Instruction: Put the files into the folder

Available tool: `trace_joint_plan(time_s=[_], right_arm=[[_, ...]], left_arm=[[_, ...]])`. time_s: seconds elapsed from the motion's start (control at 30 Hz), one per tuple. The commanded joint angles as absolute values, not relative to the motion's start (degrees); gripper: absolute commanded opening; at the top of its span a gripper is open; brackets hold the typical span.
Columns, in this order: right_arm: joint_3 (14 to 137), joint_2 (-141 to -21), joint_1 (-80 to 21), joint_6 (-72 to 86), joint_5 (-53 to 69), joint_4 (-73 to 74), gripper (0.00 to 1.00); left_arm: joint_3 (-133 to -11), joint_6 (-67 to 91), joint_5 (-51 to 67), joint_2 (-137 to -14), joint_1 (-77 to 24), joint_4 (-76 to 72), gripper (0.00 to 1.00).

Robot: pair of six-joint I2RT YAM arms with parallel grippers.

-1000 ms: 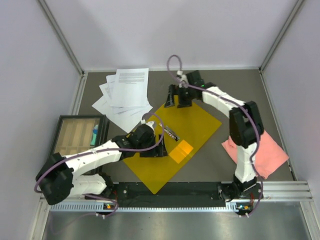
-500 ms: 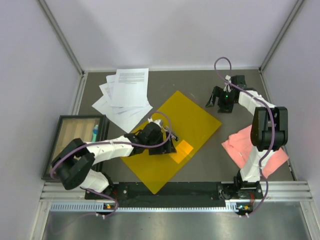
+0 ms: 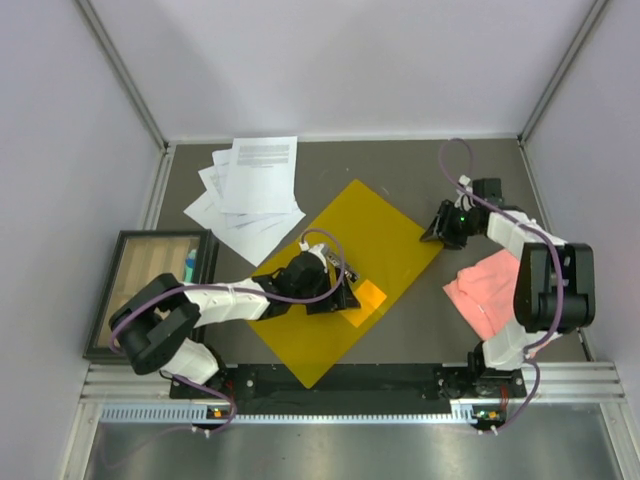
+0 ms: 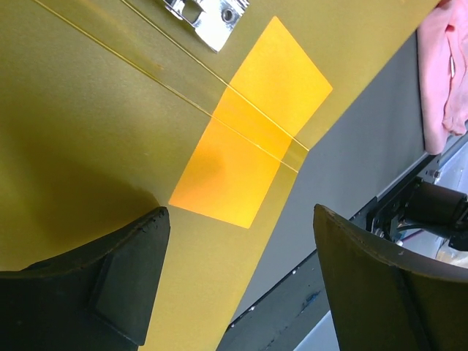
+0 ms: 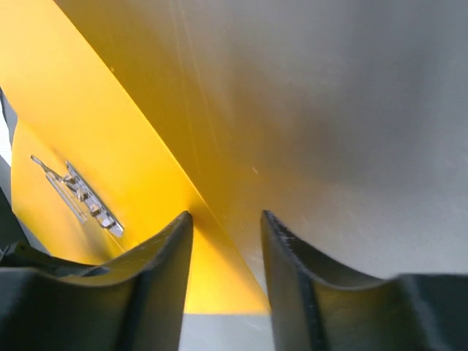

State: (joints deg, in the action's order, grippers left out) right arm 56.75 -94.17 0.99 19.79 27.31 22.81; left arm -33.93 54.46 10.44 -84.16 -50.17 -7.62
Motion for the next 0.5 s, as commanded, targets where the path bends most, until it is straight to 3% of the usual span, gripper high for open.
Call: trace_joint_plan(time_s=[0.0, 0.17, 0.3, 0.47], right_arm=[[53.6, -87.5, 3.0, 20.0, 27.9, 20.5, 0.36], [52.6, -83.2, 2.9, 19.3, 25.9, 22.8, 0.34], [57.1, -79.9, 2.6, 18.0, 15.8, 29.2, 0.67], [68.5, -80.0, -3.3, 18.4, -1.5, 35.7, 0.89]], left_arm=[[-32.1, 54.6, 9.3, -83.0, -51.6, -7.6, 0.84], [-35.1, 51.9, 6.5, -76.1, -51.4, -1.9, 0.87], [-41.3, 49.2, 2.3, -69.1, -48.9, 6.6, 0.93], [-49.7, 45.9, 7.9, -65.1, -37.1, 11.3, 0.95]])
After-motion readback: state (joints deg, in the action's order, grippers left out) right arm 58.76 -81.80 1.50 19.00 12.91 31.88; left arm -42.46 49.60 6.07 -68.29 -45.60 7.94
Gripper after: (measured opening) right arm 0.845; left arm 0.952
